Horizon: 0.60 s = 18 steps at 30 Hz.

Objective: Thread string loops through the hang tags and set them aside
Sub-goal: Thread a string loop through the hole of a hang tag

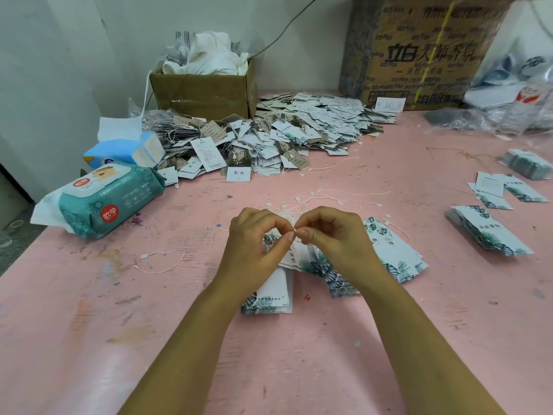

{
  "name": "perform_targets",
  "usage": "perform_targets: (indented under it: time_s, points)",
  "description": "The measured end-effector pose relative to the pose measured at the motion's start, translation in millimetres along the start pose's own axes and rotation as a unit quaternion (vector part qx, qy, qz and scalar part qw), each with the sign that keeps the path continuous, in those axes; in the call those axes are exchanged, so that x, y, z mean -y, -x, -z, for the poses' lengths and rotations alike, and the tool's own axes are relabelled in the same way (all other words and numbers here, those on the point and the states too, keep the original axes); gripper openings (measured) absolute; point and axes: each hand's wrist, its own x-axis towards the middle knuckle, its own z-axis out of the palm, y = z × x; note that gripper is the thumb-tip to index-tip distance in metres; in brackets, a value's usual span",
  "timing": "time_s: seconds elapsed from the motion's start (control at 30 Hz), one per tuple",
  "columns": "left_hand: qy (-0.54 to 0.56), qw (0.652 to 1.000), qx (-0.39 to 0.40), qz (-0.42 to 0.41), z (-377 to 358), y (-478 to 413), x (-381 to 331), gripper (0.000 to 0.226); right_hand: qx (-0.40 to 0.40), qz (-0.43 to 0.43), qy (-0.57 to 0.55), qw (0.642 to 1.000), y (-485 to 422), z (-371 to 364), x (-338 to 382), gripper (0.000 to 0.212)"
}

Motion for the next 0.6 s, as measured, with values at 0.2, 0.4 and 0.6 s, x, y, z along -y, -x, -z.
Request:
perform_targets:
  time_s: [0.2,0.4,0.6]
  points:
    - [0.010,1.000,-0.008,-0.014,1.8,0.2,2.1,0.014,0.035,-0.012,-0.037,0.999,0.4,1.6,0.9,0.025]
    - [0.046,0.999,-0.015,-0.004,2.2,0.9,1.2,0.009,0.031,-0.023,-0.065,0.997,0.6,-0.1,1.6,0.027]
    - [0.080,0.996,-0.021,0.037,1.1,1.0,3.0,0.031,-0.008,-0.011,-0.107,0.994,1.5,-4.2,4.0,0.025]
